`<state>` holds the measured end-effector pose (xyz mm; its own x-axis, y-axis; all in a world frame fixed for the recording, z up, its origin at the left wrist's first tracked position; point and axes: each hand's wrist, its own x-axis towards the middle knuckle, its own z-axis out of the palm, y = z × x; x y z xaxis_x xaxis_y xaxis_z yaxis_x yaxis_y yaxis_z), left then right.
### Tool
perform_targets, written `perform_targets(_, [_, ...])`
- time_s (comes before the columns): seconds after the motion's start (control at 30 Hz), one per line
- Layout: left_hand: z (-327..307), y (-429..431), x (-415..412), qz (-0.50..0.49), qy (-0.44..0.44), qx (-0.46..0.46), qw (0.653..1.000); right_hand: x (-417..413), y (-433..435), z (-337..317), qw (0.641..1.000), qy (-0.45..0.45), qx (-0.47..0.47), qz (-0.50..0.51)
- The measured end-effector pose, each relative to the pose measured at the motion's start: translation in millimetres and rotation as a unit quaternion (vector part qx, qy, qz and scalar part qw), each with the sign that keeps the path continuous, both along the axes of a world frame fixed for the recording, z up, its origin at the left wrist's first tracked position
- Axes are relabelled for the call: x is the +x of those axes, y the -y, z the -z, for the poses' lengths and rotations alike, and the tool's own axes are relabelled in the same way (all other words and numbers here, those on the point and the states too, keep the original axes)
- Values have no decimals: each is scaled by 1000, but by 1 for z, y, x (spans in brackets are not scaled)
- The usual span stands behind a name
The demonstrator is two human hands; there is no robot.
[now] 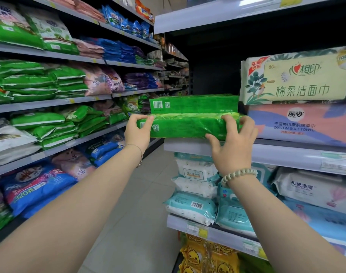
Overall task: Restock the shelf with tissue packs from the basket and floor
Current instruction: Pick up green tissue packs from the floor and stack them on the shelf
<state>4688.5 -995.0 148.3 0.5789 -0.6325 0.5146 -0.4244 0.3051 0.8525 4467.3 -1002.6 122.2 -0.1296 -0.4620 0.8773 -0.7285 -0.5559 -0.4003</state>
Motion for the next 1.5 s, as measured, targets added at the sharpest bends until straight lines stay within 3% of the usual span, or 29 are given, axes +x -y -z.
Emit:
perform_targets(0.43, [1,20,-21,-13,-6,11,1000,-15,20,2,1000,-11,-4,2])
perform_targets(0.73, [4,15,-13,29,49,14,998,-31,14,2,997,-64,4,48])
perform_targets(0.93, [5,13,8,88,-7,-4,996,-34,13,4,996,-78,18,50])
perform_targets(1.23, [6,8,8,67,-51,16,996,-20,10,6,992,-70,-14,99])
perform_targets(1.33, [5,0,9,51,-23,5,998,-14,6,4,991,-70,-50,102])
perform_targets(1.5, [10,-14,24,-3,113,31,993,-2,-5,-2,984,-102,-115,88])
